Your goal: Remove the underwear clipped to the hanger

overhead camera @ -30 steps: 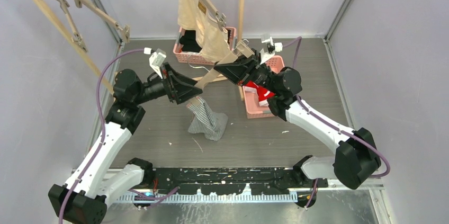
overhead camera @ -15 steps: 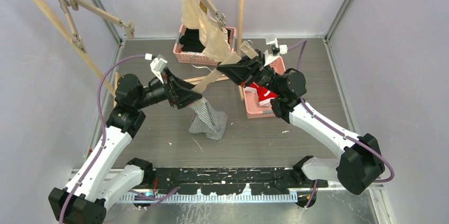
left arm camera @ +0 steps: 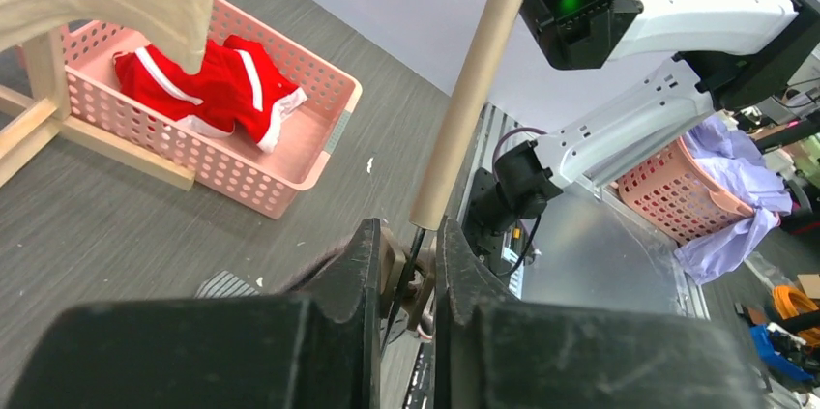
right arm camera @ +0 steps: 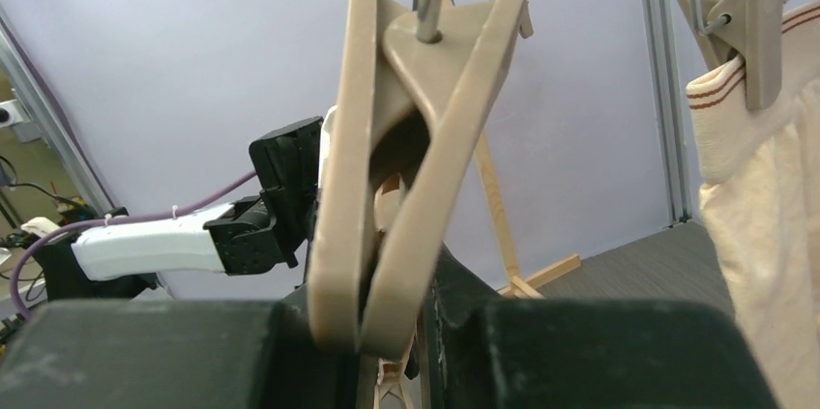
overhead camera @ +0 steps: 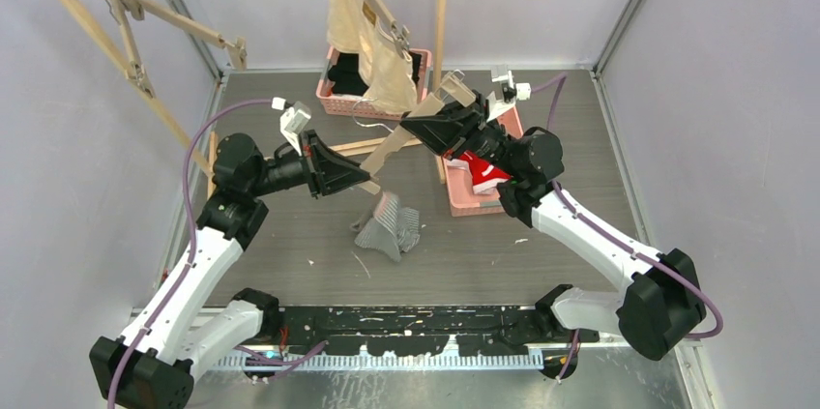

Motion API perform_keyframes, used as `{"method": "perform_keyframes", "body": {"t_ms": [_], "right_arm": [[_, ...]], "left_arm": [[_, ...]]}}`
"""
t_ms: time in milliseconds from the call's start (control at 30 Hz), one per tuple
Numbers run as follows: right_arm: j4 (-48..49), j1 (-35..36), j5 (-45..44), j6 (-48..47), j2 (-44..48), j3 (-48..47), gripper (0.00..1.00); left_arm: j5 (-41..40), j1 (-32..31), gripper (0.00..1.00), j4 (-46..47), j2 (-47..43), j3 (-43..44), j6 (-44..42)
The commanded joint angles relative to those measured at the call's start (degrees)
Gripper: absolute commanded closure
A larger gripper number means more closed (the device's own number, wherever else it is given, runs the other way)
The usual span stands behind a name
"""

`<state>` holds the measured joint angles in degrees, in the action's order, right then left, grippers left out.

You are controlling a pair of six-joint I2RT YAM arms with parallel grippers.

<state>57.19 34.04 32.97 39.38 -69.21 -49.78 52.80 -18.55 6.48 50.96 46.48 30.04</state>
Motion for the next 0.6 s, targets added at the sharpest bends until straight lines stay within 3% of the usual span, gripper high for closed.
{"method": "perform_keyframes", "body": {"t_ms": [0, 100, 133, 200, 267, 367, 567], "right_arm": [[3.9, 0.3, -1.2, -0.7, 1.5, -1.0, 0.99], [3.7, 0.4, -1.1, -0.6, 1.4, -1.0, 0.99], [3.8, 0.4, -0.9, -0.5, 1.4, -1.1, 0.99], [3.7, 0.4, -0.6, -0.3, 1.4, -1.2, 0.99], [3.8, 0.4, -0.2, 0.0, 1.3, -1.2, 0.99], [3.8, 0.4, 0.1, 0.2, 1.3, -1.2, 0.99], [4.1, 0.4, 0.4, 0.8, 0.9, -1.5, 0.99]], "left_arm": [[0.0, -0.1, 0.97, 4.5, -0.1, 0.1, 1.1], [0.0, -0.1, 0.96, 5.2, -0.1, 0.4, 1.1], [0.0, 0.0, 0.92, 5.2, 0.1, 0.7, 1.2], [-0.2, 0.0, 0.69, 5.4, 0.4, 1.3, 1.5], [-0.4, 0.0, 0.60, 6.9, 0.4, 1.4, 2.3], [-0.9, -0.1, 0.54, 8.9, 0.1, 1.7, 3.5], [-0.2, -0.1, 0.56, 9.9, 0.4, 3.1, 4.0]]}}
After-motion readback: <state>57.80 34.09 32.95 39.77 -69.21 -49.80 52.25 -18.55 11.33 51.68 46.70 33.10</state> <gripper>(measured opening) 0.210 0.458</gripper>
